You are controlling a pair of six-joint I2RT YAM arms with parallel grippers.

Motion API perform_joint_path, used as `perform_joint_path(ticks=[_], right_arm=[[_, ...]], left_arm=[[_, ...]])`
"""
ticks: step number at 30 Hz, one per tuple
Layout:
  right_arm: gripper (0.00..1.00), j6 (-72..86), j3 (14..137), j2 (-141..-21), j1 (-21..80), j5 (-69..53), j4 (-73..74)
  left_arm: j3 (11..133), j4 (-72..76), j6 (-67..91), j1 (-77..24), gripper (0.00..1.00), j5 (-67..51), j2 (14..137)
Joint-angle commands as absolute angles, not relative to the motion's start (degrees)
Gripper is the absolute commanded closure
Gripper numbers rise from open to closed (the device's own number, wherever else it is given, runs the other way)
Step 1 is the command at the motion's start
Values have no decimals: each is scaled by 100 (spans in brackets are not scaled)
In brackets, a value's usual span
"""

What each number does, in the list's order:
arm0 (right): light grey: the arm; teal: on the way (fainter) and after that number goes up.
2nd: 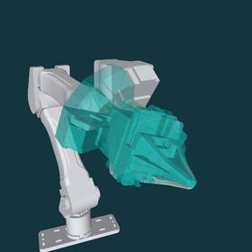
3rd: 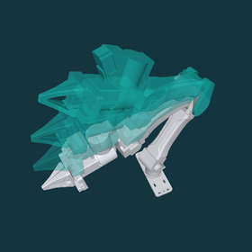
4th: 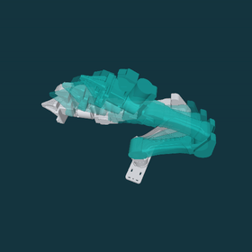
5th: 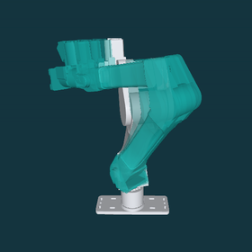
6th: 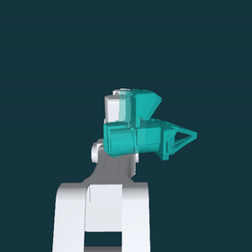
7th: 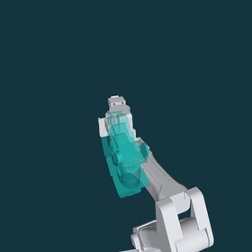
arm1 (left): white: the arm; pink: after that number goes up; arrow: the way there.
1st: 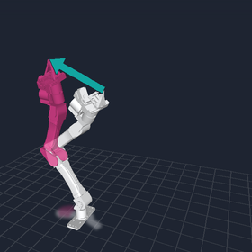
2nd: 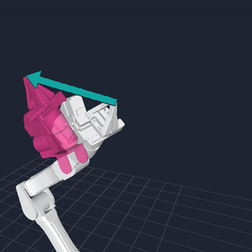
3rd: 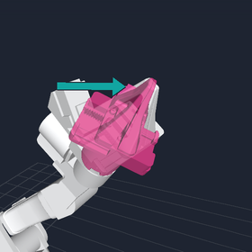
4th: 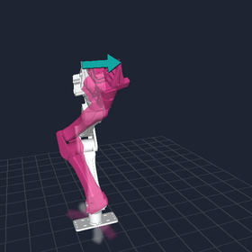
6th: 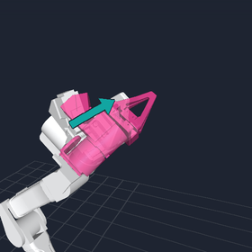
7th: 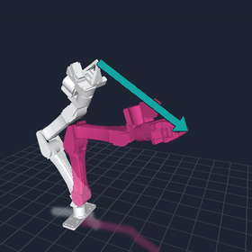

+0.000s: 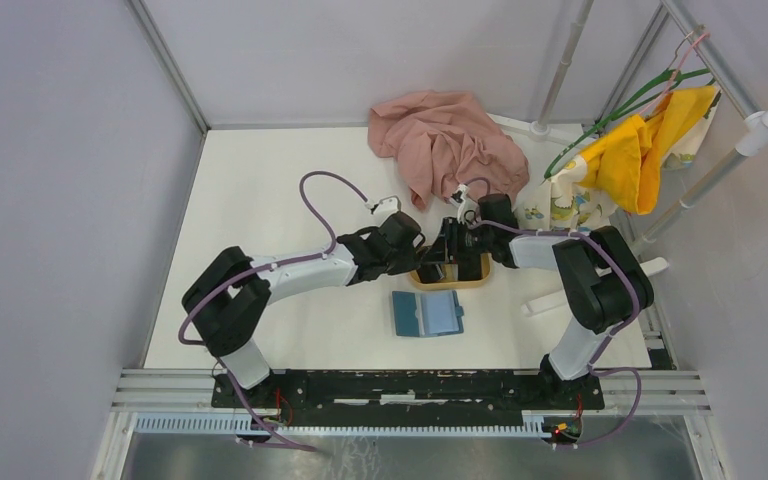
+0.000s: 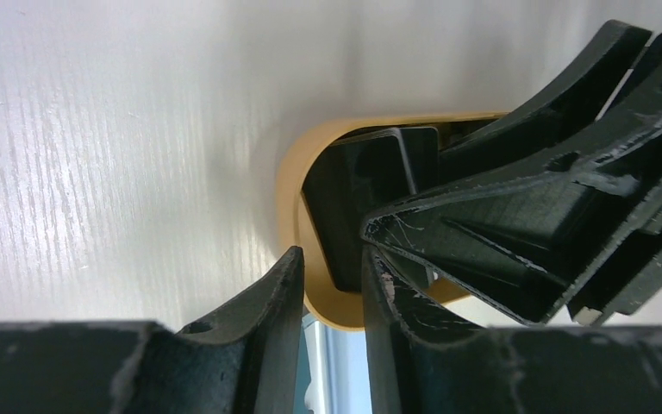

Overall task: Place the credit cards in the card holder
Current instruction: Pick up the credit card from the storage box.

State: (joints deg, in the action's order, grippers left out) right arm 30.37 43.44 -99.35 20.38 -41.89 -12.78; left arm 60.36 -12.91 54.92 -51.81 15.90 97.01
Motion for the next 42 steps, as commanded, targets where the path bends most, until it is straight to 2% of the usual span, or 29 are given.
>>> perform_joint_path(ticks=[1, 6, 13, 17, 20, 24, 27, 31, 35, 37, 38, 42], right_arm=[[60, 3148, 4544, -9713, 1918, -4558, -1508], [65, 3146, 4518, -9686, 1803, -4601, -1523], [66, 3088, 4511, -9654, 1617, -4644, -1468], [73, 2974, 4509, -9607, 1560, -4512, -1369], [84, 2833, 4535, -9603, 1537, -4334, -1240], [95, 2603, 4585, -9469, 1464, -4161, -1090], [100, 2226, 4669, -9203, 1419, -3949, -886], [100, 1549, 4772, -8765, 1399, -3835, -653], [100, 954, 4789, -8406, 1403, -4020, -570], [100, 682, 4811, -8247, 1387, -4384, -550], [100, 516, 4816, -8145, 1396, -4598, -536], [100, 565, 4429, -7731, 1385, -6170, -1303]], left_arm=[[6015, -1034, 5155, -5151, 62, 1633, 9254], [5820, -966, 4988, -5146, 60, 1711, 8863], [5349, -704, 4749, -5152, 58, 1686, 8234], [4994, -334, 4606, -5155, 56, 1450, 7930], [4567, 234, 4543, -5155, 55, 1184, 7636], [3968, 1013, 4419, -5145, 56, 900, 7036], [3395, 1967, 4270, -5150, 57, 593, 6460], [2620, 3020, 4068, -5152, 59, 318, 5636], [2240, 3443, 3881, -5148, 53, 155, 5152], [2123, 3649, 3724, -5150, 46, -43, 5090], [2070, 3731, 3615, -5149, 42, -160, 5095], [1797, 4038, 3432, -5149, 7, -56, 5206]])
